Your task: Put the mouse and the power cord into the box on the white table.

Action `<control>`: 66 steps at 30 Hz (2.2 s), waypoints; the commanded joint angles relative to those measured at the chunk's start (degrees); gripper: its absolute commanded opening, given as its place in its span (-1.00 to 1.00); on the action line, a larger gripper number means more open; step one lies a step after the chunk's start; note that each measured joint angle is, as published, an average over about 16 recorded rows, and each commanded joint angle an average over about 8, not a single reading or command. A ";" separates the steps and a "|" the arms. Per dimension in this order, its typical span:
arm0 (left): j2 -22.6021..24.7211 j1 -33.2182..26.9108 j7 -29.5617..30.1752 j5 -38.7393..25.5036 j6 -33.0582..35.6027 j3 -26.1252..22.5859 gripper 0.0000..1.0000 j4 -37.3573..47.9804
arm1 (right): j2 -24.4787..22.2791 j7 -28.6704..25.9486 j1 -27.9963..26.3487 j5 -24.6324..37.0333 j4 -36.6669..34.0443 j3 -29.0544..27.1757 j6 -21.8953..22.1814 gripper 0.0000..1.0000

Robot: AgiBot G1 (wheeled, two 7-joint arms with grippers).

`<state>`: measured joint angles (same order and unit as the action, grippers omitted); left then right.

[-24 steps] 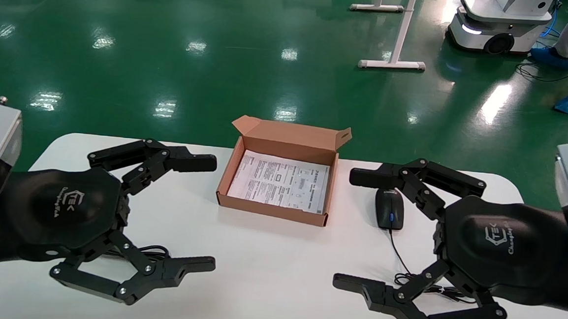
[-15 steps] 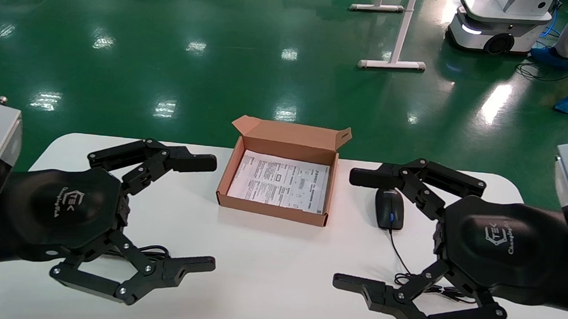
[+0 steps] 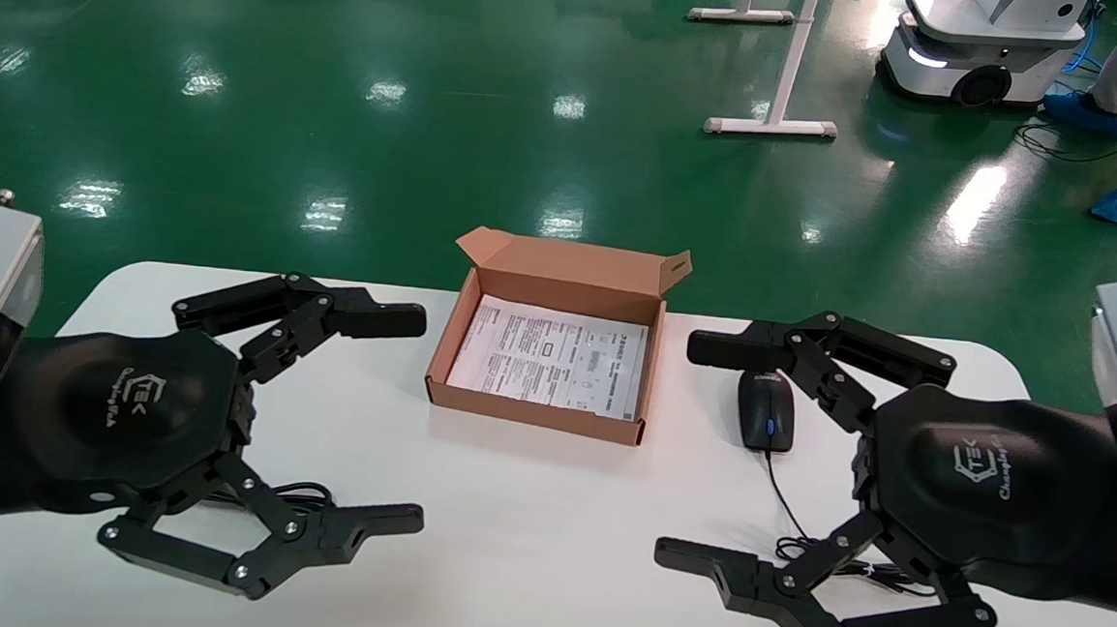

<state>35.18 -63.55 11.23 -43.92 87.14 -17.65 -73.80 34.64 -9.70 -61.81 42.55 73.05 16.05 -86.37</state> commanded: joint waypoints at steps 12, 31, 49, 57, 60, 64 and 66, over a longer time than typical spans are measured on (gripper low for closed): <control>-0.12 -14.08 1.83 -10.62 4.17 -14.92 1.00 -0.45 | -3.14 12.97 -3.52 7.16 -7.51 2.92 -4.55 1.00; 6.29 -37.69 -12.81 -42.77 3.86 -44.94 1.00 17.70 | 2.44 48.18 -16.95 35.36 -33.37 18.25 -2.31 1.00; 21.25 -43.03 -32.05 -48.11 2.12 -56.49 1.00 49.45 | 13.21 65.87 -28.31 46.89 -58.90 24.49 -0.59 1.00; 23.66 -42.60 -37.49 -46.11 0.12 -55.44 0.36 59.34 | 15.52 67.91 -30.37 47.55 -65.14 24.93 -0.41 0.20; 24.35 -42.66 -38.84 -45.48 -0.27 -55.11 -0.39 61.82 | 16.03 68.17 -30.93 47.77 -66.82 25.05 -0.29 -0.55; 24.87 -42.75 -39.60 -45.02 -0.43 -54.92 -1.00 63.46 | 16.40 68.35 -31.36 48.01 -67.95 25.16 -0.19 -1.00; 24.95 -42.75 -39.70 -44.87 -0.45 -54.84 -1.00 63.73 | 16.47 68.39 -31.46 48.05 -68.14 25.17 -0.17 -1.00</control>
<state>59.91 -106.25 -28.21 -88.95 86.75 -72.54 -10.74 50.95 58.62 -93.09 90.48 5.37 41.17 -86.57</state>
